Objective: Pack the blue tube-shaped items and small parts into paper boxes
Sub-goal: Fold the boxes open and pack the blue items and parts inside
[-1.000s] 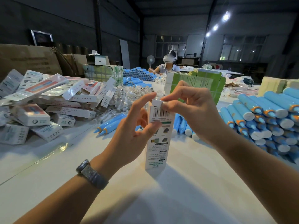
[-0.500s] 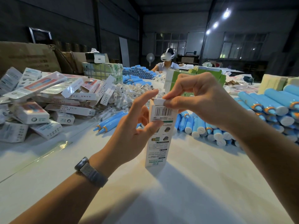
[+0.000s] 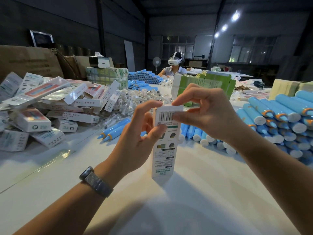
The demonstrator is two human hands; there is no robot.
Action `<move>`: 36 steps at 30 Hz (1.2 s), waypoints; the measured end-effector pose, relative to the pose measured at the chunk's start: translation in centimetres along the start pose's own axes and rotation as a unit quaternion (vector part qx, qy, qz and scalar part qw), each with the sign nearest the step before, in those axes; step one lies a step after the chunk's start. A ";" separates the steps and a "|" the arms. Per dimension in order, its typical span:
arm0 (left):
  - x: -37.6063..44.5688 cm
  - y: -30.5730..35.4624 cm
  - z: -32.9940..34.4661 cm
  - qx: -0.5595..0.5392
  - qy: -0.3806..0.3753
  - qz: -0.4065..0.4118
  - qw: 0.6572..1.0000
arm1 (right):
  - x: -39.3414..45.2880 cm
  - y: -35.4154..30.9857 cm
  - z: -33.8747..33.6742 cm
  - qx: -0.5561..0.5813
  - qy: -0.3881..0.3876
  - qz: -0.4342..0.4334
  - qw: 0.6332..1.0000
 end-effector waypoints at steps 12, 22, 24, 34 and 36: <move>0.1 -0.3 0.1 -0.007 0.012 -0.011 1.000 | -0.1 0.5 0.5 0.030 0.035 -0.020 0.999; 0.2 -0.2 0.0 0.006 0.013 -0.015 1.000 | 0.0 -0.6 0.3 -0.088 0.068 -0.052 0.992; 0.2 -0.2 0.0 0.011 0.013 -0.018 1.000 | 0.1 -0.5 0.3 -0.095 0.061 -0.044 0.993; 0.2 -0.5 -0.3 0.013 0.024 -0.023 0.999 | -0.2 0.0 1.1 -0.146 0.045 -0.061 0.986; 0.2 -0.6 -0.3 0.013 0.029 -0.022 0.999 | -0.2 -0.1 1.0 -0.167 0.044 -0.064 0.983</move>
Point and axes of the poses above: each hand's wrist, its own x-axis towards the middle knuckle, its own z-axis out of the palm, y = z × x, the point moved 4 cm from there along x, towards the middle knuckle, and after that the axes turned 2 degrees about y, right-handed, at the moved point
